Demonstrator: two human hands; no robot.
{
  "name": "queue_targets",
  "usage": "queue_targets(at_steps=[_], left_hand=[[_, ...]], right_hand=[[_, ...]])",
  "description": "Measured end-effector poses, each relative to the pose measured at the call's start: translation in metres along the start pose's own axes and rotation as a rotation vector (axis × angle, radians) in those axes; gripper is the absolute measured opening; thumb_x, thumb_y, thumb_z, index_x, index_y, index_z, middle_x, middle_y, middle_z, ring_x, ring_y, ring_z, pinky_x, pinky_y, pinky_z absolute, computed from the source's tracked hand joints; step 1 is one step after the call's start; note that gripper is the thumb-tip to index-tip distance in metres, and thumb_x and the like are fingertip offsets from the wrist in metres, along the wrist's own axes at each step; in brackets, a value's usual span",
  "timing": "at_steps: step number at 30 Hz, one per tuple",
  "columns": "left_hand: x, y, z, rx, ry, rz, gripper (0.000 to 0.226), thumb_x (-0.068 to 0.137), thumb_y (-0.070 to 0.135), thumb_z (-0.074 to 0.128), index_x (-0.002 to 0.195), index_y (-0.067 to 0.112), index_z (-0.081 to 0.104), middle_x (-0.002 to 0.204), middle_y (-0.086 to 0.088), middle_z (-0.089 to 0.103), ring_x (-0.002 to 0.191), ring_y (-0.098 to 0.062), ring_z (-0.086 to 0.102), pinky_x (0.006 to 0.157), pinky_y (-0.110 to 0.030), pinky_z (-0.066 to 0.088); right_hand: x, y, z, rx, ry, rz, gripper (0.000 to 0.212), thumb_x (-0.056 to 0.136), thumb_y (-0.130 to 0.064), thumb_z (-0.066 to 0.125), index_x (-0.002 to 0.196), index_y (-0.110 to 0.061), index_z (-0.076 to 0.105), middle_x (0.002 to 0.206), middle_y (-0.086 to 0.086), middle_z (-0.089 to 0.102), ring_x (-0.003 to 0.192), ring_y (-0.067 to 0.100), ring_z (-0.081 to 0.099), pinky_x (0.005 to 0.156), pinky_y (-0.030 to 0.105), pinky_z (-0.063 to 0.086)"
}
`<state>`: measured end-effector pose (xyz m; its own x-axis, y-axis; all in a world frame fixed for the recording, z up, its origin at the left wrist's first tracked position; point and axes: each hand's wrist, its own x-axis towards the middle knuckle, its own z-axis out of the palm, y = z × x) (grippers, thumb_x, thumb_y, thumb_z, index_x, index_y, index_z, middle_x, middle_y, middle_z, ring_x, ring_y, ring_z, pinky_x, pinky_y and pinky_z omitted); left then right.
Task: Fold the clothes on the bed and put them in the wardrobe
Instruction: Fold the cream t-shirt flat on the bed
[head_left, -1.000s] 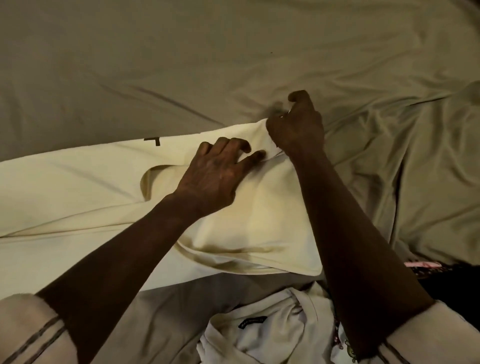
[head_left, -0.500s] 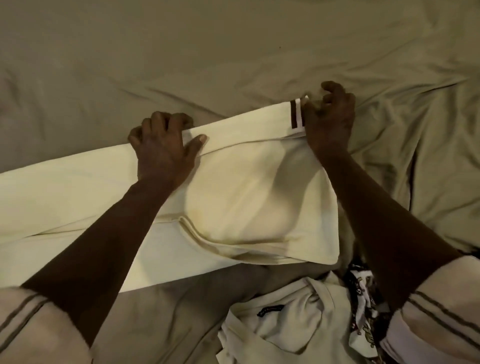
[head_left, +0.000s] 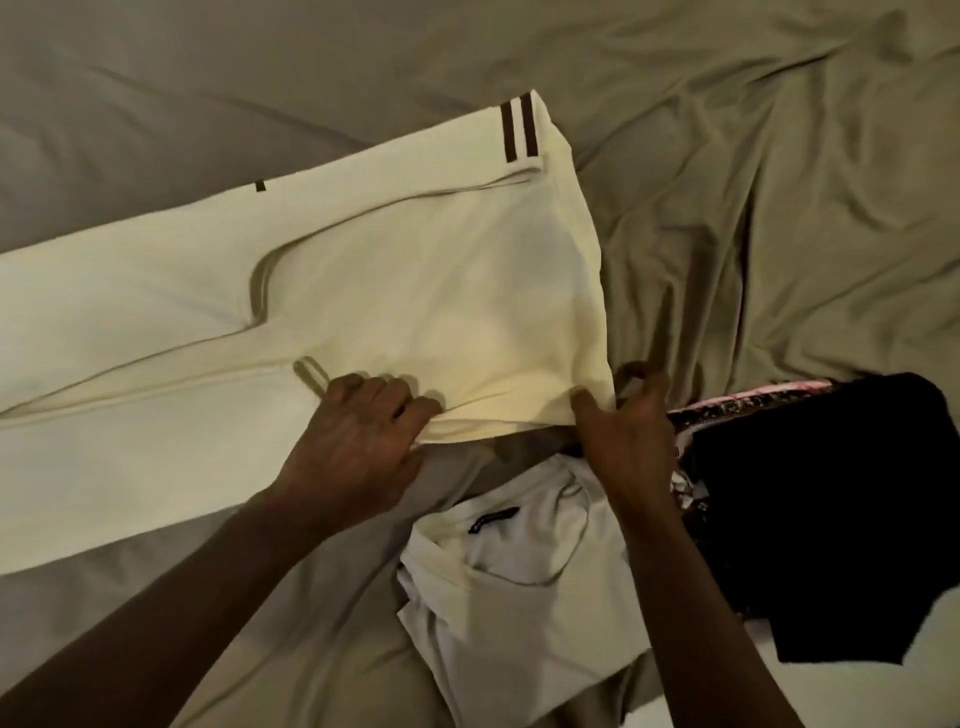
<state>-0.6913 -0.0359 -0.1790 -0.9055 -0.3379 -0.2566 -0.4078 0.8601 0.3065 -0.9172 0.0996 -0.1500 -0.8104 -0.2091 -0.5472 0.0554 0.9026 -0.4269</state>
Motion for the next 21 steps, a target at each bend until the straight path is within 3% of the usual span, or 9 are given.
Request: queue_targets(at_steps=[3,5,7,9,11,13,15,17,21], left_hand=[[0.008,-0.007,-0.014,-0.144,-0.04,-0.038,0.039,0.086,0.042,0.053,0.115,0.02,0.068,0.1,-0.005,0.066,0.082,-0.032,0.066,0.081,-0.044,0.05],[0.017,-0.016,-0.028,-0.292,-0.06,-0.092,0.039,0.088,0.046,0.053,0.117,0.025,0.068,0.105,0.0,0.071,0.086,-0.029,0.069,0.079,-0.039,0.053],[0.026,-0.027,-0.033,-0.323,-0.035,-0.102,0.039,0.088,0.045,0.053,0.119,0.027,0.067,0.106,0.001,0.075,0.091,-0.029,0.071,0.077,-0.034,0.05],[0.033,-0.035,-0.032,-0.284,-0.002,-0.105,0.037,0.089,0.043,0.05,0.118,0.026,0.064,0.099,-0.003,0.076,0.088,-0.034,0.07,0.072,-0.034,0.046],[0.039,-0.043,-0.029,-0.256,0.018,-0.146,0.028,0.096,0.038,0.048,0.117,0.024,0.061,0.094,-0.006,0.075,0.085,-0.037,0.069,0.068,-0.034,0.042],[0.041,-0.046,-0.027,-0.202,0.075,-0.149,0.024,0.101,0.038,0.05,0.115,0.021,0.06,0.094,-0.004,0.074,0.082,-0.035,0.07,0.069,-0.035,0.045],[0.039,-0.049,-0.024,-0.113,0.151,-0.12,0.035,0.101,0.047,0.044,0.113,0.018,0.06,0.09,-0.003,0.073,0.076,-0.032,0.07,0.073,-0.04,0.05],[0.031,-0.053,-0.022,0.008,0.2,-0.161,0.043,0.102,0.054,0.038,0.108,0.018,0.061,0.086,-0.001,0.072,0.075,-0.029,0.069,0.084,-0.044,0.046],[0.016,-0.063,-0.018,0.223,0.244,-0.186,0.052,0.107,0.055,0.03,0.086,0.018,0.061,0.076,-0.002,0.065,0.067,-0.031,0.063,0.093,-0.047,0.04]], right_hand=[[0.006,-0.007,0.0,0.281,0.04,0.057,0.056,0.075,-0.034,0.072,0.127,-0.031,0.05,0.104,-0.001,0.067,0.094,0.027,0.067,0.086,0.047,0.057],[0.013,-0.019,-0.001,0.464,0.094,0.096,0.048,0.068,-0.033,0.068,0.115,-0.034,0.058,0.088,-0.001,0.068,0.073,0.023,0.065,0.075,0.047,0.058],[0.019,-0.036,0.0,0.492,0.094,0.075,0.031,0.066,-0.035,0.064,0.097,-0.035,0.068,0.075,0.0,0.068,0.064,0.022,0.06,0.07,0.046,0.056],[0.021,-0.053,0.005,0.468,0.062,0.006,0.016,0.075,-0.042,0.059,0.074,-0.034,0.073,0.065,0.001,0.069,0.065,0.026,0.064,0.074,0.054,0.059],[0.024,-0.061,0.012,0.43,0.019,-0.08,0.035,0.085,-0.051,0.05,0.072,-0.03,0.074,0.075,0.006,0.073,0.08,0.032,0.067,0.084,0.055,0.057],[0.026,-0.059,0.016,0.313,0.005,-0.175,0.045,0.09,-0.052,0.041,0.088,-0.021,0.074,0.098,0.014,0.072,0.098,0.033,0.064,0.091,0.05,0.051],[0.032,-0.047,0.019,0.088,0.051,-0.266,0.058,0.087,-0.057,0.038,0.102,-0.014,0.074,0.107,0.016,0.065,0.106,0.034,0.058,0.094,0.046,0.047],[0.033,-0.033,0.025,-0.131,0.169,-0.342,0.054,0.09,-0.058,0.045,0.108,-0.015,0.073,0.113,0.013,0.058,0.113,0.035,0.052,0.098,0.045,0.041],[0.05,-0.029,0.031,-0.128,0.292,-0.462,0.042,0.097,-0.049,0.05,0.103,-0.013,0.071,0.109,0.011,0.062,0.112,0.034,0.054,0.098,0.052,0.04]])
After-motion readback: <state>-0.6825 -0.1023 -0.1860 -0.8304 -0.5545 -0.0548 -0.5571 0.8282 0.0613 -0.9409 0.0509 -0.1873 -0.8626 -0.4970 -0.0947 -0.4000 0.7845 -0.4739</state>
